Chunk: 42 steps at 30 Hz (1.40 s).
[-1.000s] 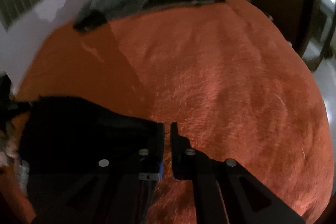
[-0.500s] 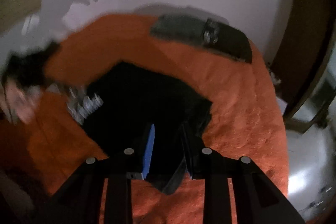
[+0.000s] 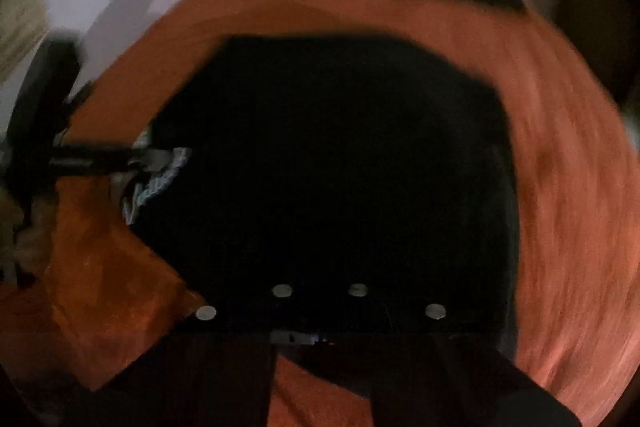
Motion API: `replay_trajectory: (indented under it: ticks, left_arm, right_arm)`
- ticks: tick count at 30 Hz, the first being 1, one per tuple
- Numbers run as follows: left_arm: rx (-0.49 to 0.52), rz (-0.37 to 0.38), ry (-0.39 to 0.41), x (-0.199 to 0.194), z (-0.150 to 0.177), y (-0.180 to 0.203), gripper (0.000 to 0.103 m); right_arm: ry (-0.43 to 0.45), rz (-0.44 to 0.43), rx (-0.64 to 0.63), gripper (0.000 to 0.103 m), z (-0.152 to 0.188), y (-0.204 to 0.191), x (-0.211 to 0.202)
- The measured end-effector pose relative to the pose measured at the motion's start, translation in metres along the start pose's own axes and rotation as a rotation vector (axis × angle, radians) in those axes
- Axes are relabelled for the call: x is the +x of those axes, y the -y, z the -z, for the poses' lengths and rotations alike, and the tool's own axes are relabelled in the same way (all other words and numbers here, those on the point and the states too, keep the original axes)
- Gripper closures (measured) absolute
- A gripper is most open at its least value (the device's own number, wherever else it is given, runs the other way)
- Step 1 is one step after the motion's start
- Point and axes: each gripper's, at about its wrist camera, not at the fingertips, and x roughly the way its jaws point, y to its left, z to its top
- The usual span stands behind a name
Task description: Fold clothes
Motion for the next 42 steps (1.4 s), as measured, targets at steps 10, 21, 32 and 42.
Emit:
replay_trajectory:
  ticks: [10,21,32,42]
  left_arm:
    - [-0.018,-0.069,0.066,-0.045,0.003,-0.033,0.087]
    - [0.146,-0.174,0.07,0.027,-0.052,0.041,0.058]
    - [0.199,-0.154,0.14,0.026,-0.088,0.07,0.052]
    - [0.129,-0.275,0.262,0.071,-0.13,0.038,0.052]
  right_arm:
    - [0.094,0.099,-0.04,0.103,0.014,0.029,-0.065]
    - [-0.006,0.054,0.059,0.103,-0.032,0.047,0.035]
    - [0.105,0.014,-0.012,0.102,-0.098,0.018,0.028]
    - [0.079,0.26,0.209,0.103,-0.106,0.1,0.064]
